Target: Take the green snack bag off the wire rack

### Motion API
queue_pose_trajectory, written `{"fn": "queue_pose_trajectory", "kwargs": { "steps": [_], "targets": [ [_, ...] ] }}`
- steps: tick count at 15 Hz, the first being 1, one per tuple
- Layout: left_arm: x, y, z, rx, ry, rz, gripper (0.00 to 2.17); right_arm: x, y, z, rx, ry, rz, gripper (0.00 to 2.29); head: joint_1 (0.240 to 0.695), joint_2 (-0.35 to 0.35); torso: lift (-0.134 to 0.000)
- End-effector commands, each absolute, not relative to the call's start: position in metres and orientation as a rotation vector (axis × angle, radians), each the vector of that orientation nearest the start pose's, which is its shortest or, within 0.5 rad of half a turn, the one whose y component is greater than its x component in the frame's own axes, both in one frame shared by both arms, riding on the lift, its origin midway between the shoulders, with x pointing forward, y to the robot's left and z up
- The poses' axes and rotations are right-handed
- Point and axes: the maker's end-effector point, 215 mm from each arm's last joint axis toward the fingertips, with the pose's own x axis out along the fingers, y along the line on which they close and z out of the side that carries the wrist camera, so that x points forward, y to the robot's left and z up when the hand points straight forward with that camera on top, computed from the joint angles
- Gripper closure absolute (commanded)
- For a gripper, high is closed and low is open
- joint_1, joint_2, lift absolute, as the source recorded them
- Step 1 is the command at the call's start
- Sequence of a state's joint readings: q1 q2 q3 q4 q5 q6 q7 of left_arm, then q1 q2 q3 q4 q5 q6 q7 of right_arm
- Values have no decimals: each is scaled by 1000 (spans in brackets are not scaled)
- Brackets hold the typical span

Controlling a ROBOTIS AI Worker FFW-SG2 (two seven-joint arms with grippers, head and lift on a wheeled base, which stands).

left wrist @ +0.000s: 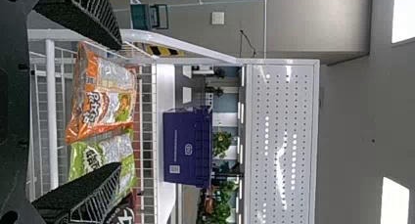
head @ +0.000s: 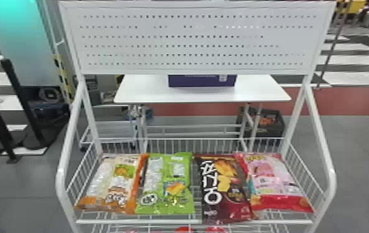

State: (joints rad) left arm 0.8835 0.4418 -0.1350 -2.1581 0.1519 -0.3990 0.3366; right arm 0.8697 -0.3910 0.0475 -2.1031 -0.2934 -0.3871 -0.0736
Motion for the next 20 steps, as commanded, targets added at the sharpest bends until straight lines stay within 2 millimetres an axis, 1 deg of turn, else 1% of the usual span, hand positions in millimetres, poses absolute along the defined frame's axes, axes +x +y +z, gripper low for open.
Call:
{"fn": "queue_pose_trajectory", "kwargs": {
  "steps": [1, 9, 10, 12, 14, 16, 17, 18, 20],
  "targets": [
    [321, 235, -317, 7, -47, -41, 29, 329, -242, -337, 64, -3, 152, 174, 499, 0, 0],
    [322, 235, -319, 8, -44, -43, 29, 329, -243, -335, 64, -10, 151, 174, 499, 0, 0],
    [325, 234, -322, 13, -35, -45, 29, 329, -243, -335, 64, -10, 151, 174, 499, 0, 0],
    [339, 220, -330, 9, -28, -61, 29, 329, -242, -335, 65, -11, 152, 174, 499, 0, 0],
    [360, 197, -346, 20, 10, -94, 33, 329, -242, -337, 67, -8, 150, 174, 499, 0, 0],
    [386, 168, -351, 13, 10, -125, 33, 330, -242, -339, 68, -7, 149, 174, 499, 0, 0],
    [402, 149, -349, 18, -3, -143, 33, 330, -240, -341, 70, -5, 150, 174, 499, 0, 0],
    [416, 136, -362, 36, 43, -153, 36, 330, -238, -341, 71, -6, 154, 174, 499, 0, 0],
    [444, 106, -376, 61, 95, -179, 36, 330, -237, -343, 71, -3, 154, 174, 499, 0, 0]
  ]
}}
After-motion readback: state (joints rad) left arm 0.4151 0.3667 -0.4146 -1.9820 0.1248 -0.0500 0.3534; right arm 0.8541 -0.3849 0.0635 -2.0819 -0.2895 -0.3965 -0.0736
